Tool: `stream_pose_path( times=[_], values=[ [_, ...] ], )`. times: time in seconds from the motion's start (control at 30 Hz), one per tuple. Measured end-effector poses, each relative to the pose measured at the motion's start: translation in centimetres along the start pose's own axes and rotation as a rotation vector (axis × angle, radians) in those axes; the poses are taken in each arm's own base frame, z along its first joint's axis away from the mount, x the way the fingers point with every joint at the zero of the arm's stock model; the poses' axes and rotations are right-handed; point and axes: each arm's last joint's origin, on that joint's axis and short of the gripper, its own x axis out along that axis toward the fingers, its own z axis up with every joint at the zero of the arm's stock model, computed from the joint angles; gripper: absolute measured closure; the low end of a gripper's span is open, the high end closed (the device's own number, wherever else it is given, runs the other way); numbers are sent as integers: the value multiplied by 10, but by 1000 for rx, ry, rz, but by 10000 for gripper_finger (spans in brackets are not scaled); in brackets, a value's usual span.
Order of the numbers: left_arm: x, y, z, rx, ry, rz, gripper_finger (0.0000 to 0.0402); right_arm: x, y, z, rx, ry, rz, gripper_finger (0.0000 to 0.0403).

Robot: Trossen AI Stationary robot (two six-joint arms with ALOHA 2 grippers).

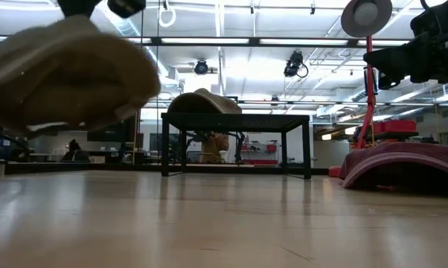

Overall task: Pick & Place hat
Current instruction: Stack the top brown cap on top of the other brown cap on the shelf

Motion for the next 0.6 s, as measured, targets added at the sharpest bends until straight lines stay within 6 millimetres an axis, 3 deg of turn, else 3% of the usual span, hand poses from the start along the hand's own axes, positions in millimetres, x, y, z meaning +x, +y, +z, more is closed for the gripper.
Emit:
stream_pose_path(
  times=[0.3,0.6],
  values=[
    [-54,27,-12,19,-9,206,396,0,0,0,0,0,0,387],
    [-87,68,-29,83,-3,414,396,0,0,0,0,-1,0,387]
  ],
)
